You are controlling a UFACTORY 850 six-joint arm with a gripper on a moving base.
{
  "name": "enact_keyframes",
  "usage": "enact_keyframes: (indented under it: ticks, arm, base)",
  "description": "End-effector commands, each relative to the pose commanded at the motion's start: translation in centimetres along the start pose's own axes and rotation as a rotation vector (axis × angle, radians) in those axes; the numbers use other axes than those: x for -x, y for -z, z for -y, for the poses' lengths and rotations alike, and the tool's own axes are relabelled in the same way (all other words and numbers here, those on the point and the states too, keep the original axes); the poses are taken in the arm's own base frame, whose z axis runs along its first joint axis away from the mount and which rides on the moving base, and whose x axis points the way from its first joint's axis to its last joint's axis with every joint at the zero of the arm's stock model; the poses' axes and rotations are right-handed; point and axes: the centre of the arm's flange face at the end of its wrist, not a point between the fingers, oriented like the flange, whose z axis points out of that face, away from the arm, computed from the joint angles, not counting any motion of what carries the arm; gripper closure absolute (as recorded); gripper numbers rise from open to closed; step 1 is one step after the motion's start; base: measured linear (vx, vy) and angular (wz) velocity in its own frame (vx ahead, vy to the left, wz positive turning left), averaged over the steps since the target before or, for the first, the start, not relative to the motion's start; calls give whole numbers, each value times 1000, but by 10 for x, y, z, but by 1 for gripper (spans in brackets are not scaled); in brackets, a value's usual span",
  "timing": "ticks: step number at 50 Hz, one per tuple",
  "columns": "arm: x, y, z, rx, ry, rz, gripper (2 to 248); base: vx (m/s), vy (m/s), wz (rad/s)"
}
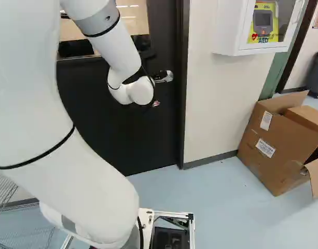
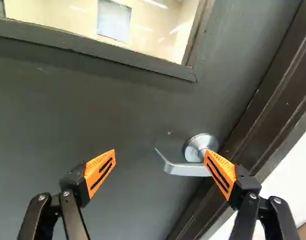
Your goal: Open the door and move inside
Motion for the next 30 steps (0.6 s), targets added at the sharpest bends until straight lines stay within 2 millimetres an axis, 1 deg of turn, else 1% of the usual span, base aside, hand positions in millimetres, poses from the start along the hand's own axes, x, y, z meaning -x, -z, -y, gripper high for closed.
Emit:
enact_keyframes:
  ticks: [13, 30]
  arm:
    - [-11, -18, -8, -31, 45, -22, 3]
    - [-12, -35, -13, -35, 50, -27, 3]
  base:
    - [0, 0, 0]
    - [0, 0, 0]
